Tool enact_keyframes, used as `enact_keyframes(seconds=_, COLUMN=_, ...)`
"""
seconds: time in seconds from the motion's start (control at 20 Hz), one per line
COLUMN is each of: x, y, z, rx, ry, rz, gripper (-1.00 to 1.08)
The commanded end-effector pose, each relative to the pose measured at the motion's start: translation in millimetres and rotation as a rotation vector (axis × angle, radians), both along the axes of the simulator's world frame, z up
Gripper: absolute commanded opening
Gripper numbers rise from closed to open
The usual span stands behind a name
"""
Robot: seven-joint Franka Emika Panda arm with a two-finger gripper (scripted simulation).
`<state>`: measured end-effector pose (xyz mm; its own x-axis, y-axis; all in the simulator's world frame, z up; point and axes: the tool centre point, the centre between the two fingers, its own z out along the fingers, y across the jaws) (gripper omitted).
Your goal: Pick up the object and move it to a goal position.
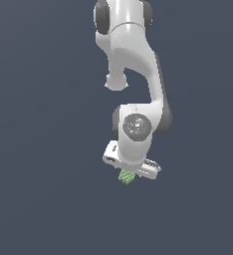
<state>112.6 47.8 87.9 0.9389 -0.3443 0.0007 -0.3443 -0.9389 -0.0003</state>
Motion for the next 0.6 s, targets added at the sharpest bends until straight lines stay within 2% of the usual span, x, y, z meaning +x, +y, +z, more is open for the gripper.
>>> enact_keyframes(seconds=0.0, x=-0.4, y=-0.2, z=-7.2, rx=0.0, ry=0.001, rz=-0.001, gripper=1.0)
enact_keyframes(seconds=0.3, x=-1.1, y=0.1, z=-39.5, rx=0.0, ry=0.001, rz=-0.002, gripper=1.0)
enact_keyframes(seconds=0.55, x=-0.5, y=0.1, z=-49.4, rx=0.0, ry=0.001, rz=-0.003, gripper=1.0)
